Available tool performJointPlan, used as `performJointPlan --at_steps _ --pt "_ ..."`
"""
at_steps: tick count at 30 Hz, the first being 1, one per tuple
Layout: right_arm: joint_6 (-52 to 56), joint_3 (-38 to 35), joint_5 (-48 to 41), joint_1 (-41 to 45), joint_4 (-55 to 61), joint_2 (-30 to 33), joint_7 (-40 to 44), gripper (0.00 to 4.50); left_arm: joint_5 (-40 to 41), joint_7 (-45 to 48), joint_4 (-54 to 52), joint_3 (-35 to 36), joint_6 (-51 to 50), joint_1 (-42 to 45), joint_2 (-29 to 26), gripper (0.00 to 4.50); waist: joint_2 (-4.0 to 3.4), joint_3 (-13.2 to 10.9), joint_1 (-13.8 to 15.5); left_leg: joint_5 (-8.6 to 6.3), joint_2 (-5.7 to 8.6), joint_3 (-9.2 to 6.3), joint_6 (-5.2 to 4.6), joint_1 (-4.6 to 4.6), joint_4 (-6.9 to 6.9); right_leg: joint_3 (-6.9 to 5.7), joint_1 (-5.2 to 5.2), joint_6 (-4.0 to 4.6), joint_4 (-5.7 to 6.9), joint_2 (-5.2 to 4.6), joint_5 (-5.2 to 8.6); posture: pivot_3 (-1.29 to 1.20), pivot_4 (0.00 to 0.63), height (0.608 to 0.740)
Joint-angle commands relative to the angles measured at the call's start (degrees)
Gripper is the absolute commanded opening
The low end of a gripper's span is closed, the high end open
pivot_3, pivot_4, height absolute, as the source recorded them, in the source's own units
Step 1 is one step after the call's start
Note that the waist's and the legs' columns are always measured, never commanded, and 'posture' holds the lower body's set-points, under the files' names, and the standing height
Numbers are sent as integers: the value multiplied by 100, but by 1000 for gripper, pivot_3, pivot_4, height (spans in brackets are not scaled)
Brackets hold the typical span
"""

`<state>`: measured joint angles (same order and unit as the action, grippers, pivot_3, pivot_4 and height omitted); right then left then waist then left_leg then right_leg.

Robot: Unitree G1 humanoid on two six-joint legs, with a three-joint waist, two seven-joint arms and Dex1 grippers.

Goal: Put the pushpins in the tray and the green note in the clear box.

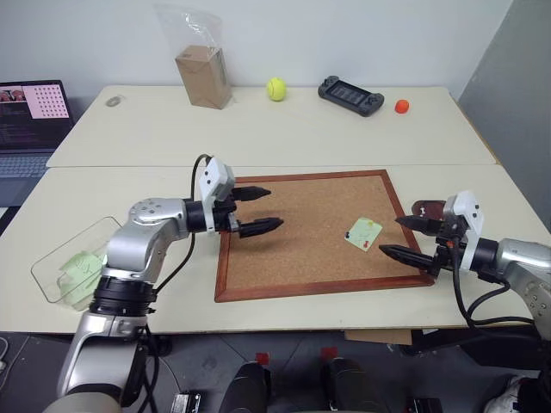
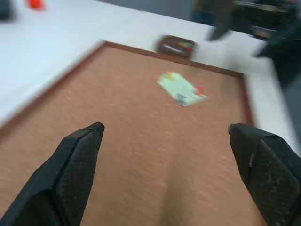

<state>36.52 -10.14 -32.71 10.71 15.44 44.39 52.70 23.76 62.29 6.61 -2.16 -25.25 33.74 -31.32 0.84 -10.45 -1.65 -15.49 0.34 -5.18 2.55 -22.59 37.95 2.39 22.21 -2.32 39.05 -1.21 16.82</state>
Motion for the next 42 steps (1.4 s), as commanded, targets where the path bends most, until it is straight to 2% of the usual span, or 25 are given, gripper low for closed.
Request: performJointPlan --at_steps 1,7,14,18,21,33,42 --pt "-198 -161 60 109 122 -160 -330 4500 59 -210 -323 80 223 -301 219 4069 0 0 -20 0 -2 1 0 2 -1 1 0 0 0 0 0 0 150 740" --pt "-470 93 403 50 60 -183 -476 4500 -51 -414 -276 -40 341 -470 497 2936 0 0 0 1 -2 -3 0 2 2 -1 0 0 4 1 0 0 150 740" --pt "-504 223 517 195 -24 -291 -556 4500 -292 -556 -21 -209 497 -351 704 1370 0 0 0 1 0 0 0 3 1 0 -1 -2 2 0 -1 0 150 740" --pt "-523 326 593 267 -63 -398 -645 4500 -370 -558 113 -297 572 -311 785 747 0 0 -3 1 0 -1 -1 3 1 0 -1 -2 2 1 -1 0 150 740" --pt "-577 441 721 377 -159 -491 -736 4500 -473 -522 249 -384 643 -277 850 63 0 0 -6 1 0 0 0 4 2 0 -2 -2 3 2 -2 0 150 740" --pt "-744 741 1146 736 -673 -826 -1025 4500 -1013 -581 1023 -822 831 -190 1115 28 -1 1 -6 1 2 2 0 4 2 1 -1 -2 3 1 -2 0 150 740" --pt "-813 826 1319 1069 -1251 -1192 -1198 4500 -1143 -517 1305 -849 887 -198 1178 28 -4 3 -11 1 2 1 0 7 2 1 -2 -1 6 2 -2 0 150 740"
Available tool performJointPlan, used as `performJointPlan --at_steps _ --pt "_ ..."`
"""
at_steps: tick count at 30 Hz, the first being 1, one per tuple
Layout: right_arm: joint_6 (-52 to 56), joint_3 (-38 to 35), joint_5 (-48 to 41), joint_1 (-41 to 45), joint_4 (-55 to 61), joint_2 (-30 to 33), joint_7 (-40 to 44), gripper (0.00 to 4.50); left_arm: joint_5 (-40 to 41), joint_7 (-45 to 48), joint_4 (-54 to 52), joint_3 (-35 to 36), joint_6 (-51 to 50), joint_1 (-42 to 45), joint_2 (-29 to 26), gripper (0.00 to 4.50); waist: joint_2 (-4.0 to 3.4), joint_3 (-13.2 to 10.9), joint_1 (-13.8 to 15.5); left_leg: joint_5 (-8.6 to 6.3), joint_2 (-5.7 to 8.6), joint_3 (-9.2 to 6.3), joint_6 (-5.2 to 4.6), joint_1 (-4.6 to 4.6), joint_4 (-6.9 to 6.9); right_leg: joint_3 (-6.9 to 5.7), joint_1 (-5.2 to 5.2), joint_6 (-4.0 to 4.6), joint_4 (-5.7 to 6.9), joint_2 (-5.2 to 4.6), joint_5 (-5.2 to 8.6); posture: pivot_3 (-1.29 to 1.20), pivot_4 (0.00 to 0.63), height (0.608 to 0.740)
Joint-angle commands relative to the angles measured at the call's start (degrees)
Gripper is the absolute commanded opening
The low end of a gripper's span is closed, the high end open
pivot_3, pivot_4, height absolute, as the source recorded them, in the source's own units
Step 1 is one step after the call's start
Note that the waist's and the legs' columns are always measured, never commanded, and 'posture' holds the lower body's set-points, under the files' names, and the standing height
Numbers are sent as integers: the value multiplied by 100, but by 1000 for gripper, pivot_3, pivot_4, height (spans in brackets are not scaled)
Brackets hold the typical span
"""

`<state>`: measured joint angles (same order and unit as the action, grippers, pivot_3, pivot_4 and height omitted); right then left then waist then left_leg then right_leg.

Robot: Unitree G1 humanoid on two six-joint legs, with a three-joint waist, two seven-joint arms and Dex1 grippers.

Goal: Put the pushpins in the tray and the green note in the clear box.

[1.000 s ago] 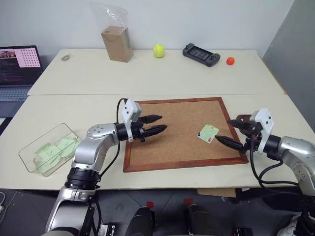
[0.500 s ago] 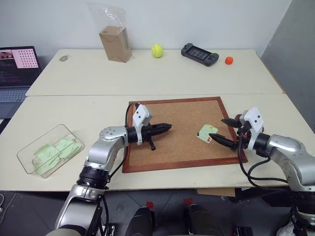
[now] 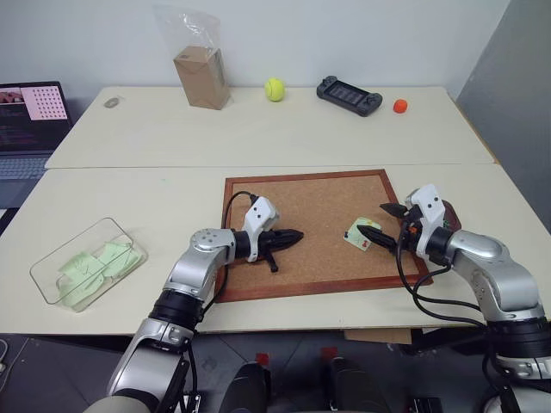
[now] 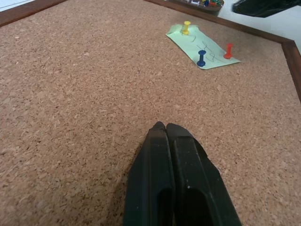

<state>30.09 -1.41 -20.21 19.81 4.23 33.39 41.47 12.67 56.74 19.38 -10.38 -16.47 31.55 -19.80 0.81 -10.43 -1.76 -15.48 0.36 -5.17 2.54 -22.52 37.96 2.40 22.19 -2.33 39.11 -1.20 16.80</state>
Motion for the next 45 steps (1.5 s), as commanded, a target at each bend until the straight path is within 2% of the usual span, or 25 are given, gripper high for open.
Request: performJointPlan --at_steps 1,12,14,15,16,20,22,36,45 --pt "-224 -21 111 178 -219 -125 -78 4500 -35 61 5 -45 -23 9 18 28 -1 0 0 0 0 0 0 1 0 1 0 0 0 0 0 0 150 740" --pt "-565 99 384 373 -789 -348 -13 4500 -112 153 -172 -174 -243 -76 -75 28 -4 3 -2 0 0 1 0 2 0 1 0 0 1 0 0 0 150 740" --pt "-642 103 417 437 -935 -388 -28 4136 -117 125 -168 -157 -212 -57 -48 0 -4 3 -3 0 0 2 0 2 0 1 0 0 1 0 0 0 150 740" --pt "-680 106 435 462 -997 -401 -36 4108 -114 102 -165 -142 -210 -48 -32 0 -4 3 -3 0 0 2 0 2 0 2 0 0 2 0 0 0 150 740" --pt "-742 105 458 486 -1068 -414 -37 3785 -114 97 -160 -136 -212 -36 -25 0 -4 3 -3 0 0 3 0 3 0 3 0 0 2 0 0 0 150 740" --pt "-893 109 495 503 -1200 -444 15 3160 -117 102 -163 -118 -224 -28 -32 0 -4 3 -4 0 0 2 0 3 0 2 0 0 1 0 0 0 150 740" --pt "-969 121 528 496 -1243 -449 29 2683 -115 108 -188 -109 -229 -46 -51 0 -4 3 -3 0 0 3 0 3 -1 3 0 0 1 -1 0 0 150 740" --pt "-1214 128 641 492 -1440 -427 58 78 -124 74 -165 -92 -193 -12 -35 0 -5 3 -4 0 0 3 0 4 0 3 0 0 2 -1 0 0 150 740" --pt "-1074 24 445 506 -1385 -440 115 12 -138 57 -119 -101 -160 16 -16 0 -5 3 -5 0 0 3 0 3 0 3 -1 0 3 -1 0 0 150 740"
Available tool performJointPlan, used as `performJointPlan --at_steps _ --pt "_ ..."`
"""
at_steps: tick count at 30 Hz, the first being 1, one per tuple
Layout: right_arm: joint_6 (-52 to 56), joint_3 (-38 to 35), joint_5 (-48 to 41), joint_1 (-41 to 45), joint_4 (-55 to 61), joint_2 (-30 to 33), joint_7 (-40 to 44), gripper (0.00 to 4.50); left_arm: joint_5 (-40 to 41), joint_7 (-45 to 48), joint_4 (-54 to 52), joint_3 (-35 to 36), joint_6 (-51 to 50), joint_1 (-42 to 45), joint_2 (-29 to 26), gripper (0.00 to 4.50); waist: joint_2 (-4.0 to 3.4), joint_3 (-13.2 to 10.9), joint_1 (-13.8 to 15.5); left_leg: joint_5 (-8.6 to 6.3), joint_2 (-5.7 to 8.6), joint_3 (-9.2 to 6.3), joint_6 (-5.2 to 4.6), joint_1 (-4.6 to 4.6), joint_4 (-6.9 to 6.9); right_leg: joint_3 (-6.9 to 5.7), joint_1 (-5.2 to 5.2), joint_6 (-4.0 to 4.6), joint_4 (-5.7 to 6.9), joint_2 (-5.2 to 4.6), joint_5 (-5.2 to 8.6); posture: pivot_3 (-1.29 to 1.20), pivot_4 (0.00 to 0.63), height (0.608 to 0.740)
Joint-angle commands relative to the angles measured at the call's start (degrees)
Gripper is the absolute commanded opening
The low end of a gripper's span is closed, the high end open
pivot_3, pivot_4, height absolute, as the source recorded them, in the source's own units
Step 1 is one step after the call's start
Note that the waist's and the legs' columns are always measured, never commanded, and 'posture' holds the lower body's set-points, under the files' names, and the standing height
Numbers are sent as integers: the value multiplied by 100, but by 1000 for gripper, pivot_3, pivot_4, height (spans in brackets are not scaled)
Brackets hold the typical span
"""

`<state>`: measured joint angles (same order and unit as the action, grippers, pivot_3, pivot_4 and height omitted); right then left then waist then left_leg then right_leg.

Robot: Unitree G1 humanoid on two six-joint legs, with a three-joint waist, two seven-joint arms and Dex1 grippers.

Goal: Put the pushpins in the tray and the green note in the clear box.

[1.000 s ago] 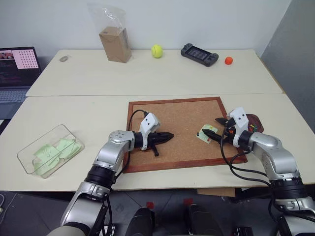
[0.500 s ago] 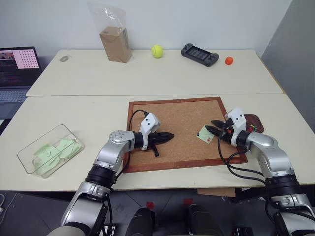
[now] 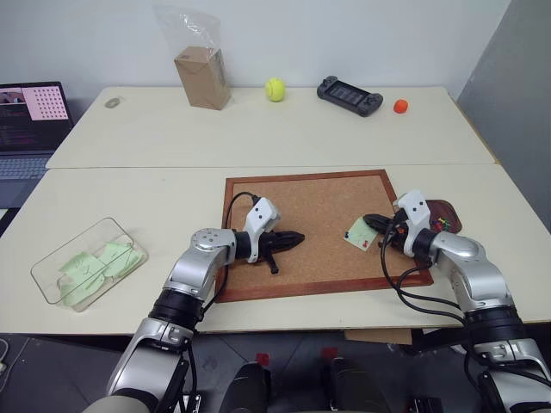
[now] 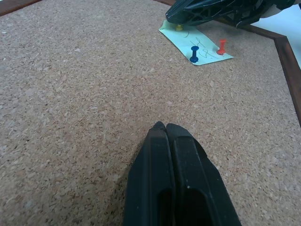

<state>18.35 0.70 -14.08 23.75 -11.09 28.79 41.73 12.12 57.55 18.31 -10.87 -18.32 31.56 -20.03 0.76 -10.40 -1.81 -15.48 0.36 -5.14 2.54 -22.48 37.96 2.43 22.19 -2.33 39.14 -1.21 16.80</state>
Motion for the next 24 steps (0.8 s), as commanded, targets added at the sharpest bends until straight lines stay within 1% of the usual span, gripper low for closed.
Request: performJointPlan --at_steps 1,6,24 --pt "165 -251 -266 132 174 5 106 12 -86 -29 -2 -52 32 20 12 0 0 0 0 0 0 0 0 0 0 0 0 0 0 0 0 0 150 740" --pt "316 -406 -453 165 246 40 127 12 -53 -68 3 -37 -30 35 54 0 0 0 1 0 0 -1 0 -1 0 0 0 0 0 0 0 0 150 740" --pt "444 -558 -523 164 601 164 49 12 -121 -115 57 -77 0 8 107 0 0 0 2 0 2 0 0 -1 0 0 0 0 0 -3 0 0 150 740"
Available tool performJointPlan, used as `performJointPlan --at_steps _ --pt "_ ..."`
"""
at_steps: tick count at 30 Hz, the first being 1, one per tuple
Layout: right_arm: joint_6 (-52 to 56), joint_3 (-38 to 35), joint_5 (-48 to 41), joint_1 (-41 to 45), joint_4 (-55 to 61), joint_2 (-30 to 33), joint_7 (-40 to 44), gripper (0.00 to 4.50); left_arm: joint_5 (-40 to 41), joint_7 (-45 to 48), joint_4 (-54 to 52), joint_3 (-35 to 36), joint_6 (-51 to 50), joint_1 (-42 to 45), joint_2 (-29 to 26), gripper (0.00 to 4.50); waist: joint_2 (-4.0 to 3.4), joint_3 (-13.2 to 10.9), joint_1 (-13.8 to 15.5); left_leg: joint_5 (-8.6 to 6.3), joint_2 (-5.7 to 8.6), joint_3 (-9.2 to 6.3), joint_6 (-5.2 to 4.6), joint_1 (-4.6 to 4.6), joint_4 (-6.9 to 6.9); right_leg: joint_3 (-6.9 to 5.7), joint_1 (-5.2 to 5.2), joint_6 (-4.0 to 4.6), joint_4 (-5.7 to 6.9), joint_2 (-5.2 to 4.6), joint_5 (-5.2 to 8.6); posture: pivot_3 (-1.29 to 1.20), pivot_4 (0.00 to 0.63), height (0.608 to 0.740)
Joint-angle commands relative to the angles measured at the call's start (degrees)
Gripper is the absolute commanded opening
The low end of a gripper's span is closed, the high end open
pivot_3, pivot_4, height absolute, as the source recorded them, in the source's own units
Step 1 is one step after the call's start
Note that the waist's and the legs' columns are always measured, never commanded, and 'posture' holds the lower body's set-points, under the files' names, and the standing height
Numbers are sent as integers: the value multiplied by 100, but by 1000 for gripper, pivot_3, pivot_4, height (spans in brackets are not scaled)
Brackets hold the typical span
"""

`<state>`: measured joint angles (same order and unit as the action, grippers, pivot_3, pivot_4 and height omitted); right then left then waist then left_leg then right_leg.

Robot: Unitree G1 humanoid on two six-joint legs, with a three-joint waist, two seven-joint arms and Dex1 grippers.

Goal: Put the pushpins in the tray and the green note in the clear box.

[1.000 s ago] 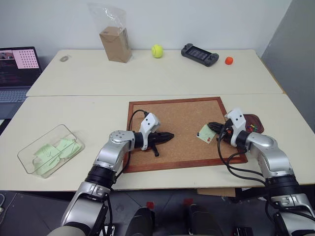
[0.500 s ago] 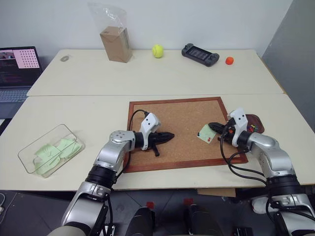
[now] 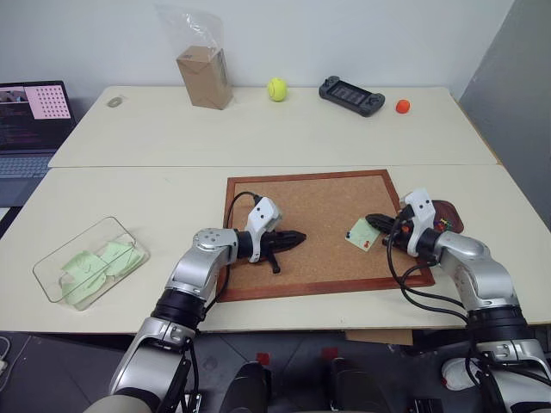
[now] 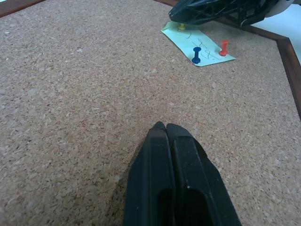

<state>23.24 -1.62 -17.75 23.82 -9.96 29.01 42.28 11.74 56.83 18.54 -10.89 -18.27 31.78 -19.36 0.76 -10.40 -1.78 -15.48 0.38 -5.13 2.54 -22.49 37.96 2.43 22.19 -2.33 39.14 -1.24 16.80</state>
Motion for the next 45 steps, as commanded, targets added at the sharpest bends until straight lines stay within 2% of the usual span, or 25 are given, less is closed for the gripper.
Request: performJointPlan --at_steps 1,13,23,30,41,45 --pt "-31 -331 -169 139 547 155 0 12 -85 -50 30 -77 -5 -20 47 0 0 0 0 0 0 0 0 0 0 0 0 0 0 0 0 0 150 740" --pt "0 -321 -133 -6 959 254 -52 12 -116 -46 62 -76 -18 -1 68 0 -1 1 2 0 0 0 0 1 0 0 -2 0 0 0 0 0 150 740" --pt "332 -1031 70 -130 884 547 -968 12 -181 6 22 -177 -36 -78 47 0 -2 1 13 0 1 -1 0 0 0 -1 -2 0 -1 -2 0 0 150 740" --pt "634 -1438 84 -117 467 653 -1437 12 -277 68 120 -279 13 -104 40 0 -12 8 9 0 1 6 0 4 0 4 -5 0 0 -1 0 0 150 740" --pt "635 -1556 16 471 -683 554 -1689 12 -263 74 145 -228 29 -52 10 0 -27 16 5 0 2 12 -2 7 -1 7 -8 -1 0 -1 0 0 150 740" --pt "544 -1484 79 562 -959 537 -1686 867 -253 59 114 -200 18 -63 -7 0 -31 19 3 0 2 13 -2 7 -2 8 -7 -1 -1 -1 0 0 150 740"
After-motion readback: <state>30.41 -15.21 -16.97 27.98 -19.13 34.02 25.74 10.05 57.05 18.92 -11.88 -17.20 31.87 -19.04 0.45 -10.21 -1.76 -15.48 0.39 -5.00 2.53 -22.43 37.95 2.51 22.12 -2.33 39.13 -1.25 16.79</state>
